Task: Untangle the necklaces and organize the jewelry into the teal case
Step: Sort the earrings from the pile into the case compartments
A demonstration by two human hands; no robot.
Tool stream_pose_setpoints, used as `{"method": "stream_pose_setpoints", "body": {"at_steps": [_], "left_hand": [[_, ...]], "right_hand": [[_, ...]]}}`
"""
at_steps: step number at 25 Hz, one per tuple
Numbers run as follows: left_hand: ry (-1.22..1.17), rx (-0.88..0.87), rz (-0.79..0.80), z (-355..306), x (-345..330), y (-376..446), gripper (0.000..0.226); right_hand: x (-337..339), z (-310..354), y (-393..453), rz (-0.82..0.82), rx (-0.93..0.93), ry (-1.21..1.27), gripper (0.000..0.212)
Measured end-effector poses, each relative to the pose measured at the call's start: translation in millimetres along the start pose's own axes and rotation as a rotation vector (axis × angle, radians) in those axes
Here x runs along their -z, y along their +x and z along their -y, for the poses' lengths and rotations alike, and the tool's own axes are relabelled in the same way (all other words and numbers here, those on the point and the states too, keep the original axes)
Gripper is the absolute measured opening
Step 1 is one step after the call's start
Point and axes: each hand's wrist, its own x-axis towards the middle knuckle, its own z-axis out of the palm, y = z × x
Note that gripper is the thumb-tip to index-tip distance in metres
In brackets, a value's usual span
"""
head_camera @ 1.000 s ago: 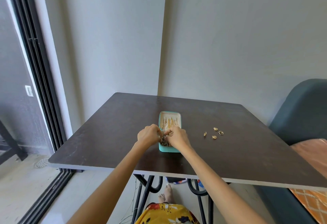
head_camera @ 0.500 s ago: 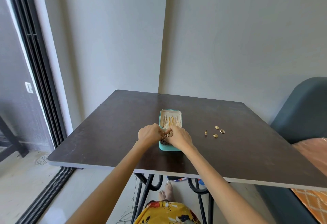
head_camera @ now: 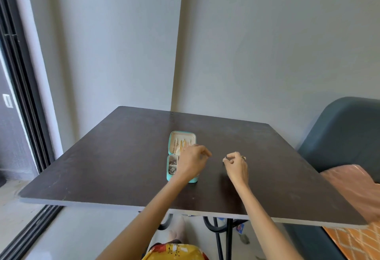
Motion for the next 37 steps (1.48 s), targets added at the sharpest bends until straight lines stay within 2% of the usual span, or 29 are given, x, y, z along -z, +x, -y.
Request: {"method": "stream_pose_setpoints", "body": {"at_steps": [3, 6, 9, 11, 13, 16, 18, 19, 21, 23, 25, 28, 31, 35, 37], "left_hand": [[-0.070, 0.016, 0.089, -22.6, -44.6, 1.9, 0.025], [-0.121, 0.081, 0.082, -24.6, -64.5, 10.7, 0.025], [-0.125, 0.115, 0.077, -20.7, -67.2, 22.3, 0.026], [-0.149, 0.143, 0.075, -16.2, -63.9, 29.4, 0.027], [-0.199, 0.196, 0.068, -12.6, -59.8, 33.7, 0.026], [-0.300, 0.263, 0.055, -10.5, -54.4, 37.4, 0.024], [-0.440, 0.292, 0.073, -7.5, -48.8, 35.5, 0.026], [-0.507, 0.304, 0.089, -4.6, -44.6, 33.7, 0.025], [-0.584, 0.316, 0.115, 3.5, -33.0, 29.7, 0.021], [-0.567, 0.300, 0.124, 12.1, -18.8, 26.3, 0.018], [-0.484, 0.262, 0.126, 19.8, -3.2, 24.4, 0.018], [-0.421, 0.235, 0.136, 30.0, 16.6, 25.4, 0.018], [-0.371, 0.243, 0.128, 39.7, 26.2, 24.2, 0.016], [-0.391, 0.351, 0.126, 52.0, 28.4, 21.9, 0.008], [-0.389, 0.379, 0.117, 56.4, 27.1, 20.2, 0.012]], "right_hand": [[1.4, -10.2, 13.3, 0.033, -0.004, -0.007, 0.024], [-2.0, -10.1, 24.6, 0.096, 0.008, -0.104, 0.029], [-1.5, -13.5, 36.5, 0.139, -0.008, -0.120, 0.023], [0.0, -16.4, 37.6, 0.156, -0.060, 0.005, 0.021], [-0.8, -16.4, 33.5, 0.185, -0.109, 0.245, 0.019], [-5.9, -7.5, 22.9, 0.325, -0.181, 0.667, 0.014], [-10.2, -2.0, 15.4, 0.402, -0.187, 0.799, 0.016], [-12.1, 0.4, 12.3, 0.404, -0.137, 0.749, 0.016], [-15.7, 4.8, 8.7, 0.338, 0.048, 0.486, 0.014], [-19.0, 11.4, 6.7, 0.246, 0.274, 0.263, 0.010], [-22.8, 21.7, 3.9, 0.188, 0.448, 0.179, 0.004], [-28.7, 35.1, 0.0, 0.177, 0.561, 0.145, 0.003], [-32.4, 42.0, -2.1, 0.177, 0.683, -0.062, 0.009], [-32.1, 43.6, -2.3, 0.216, 0.927, -0.365, 0.021], [-31.1, 39.8, -1.0, 0.268, 0.955, -0.344, 0.020]]}}
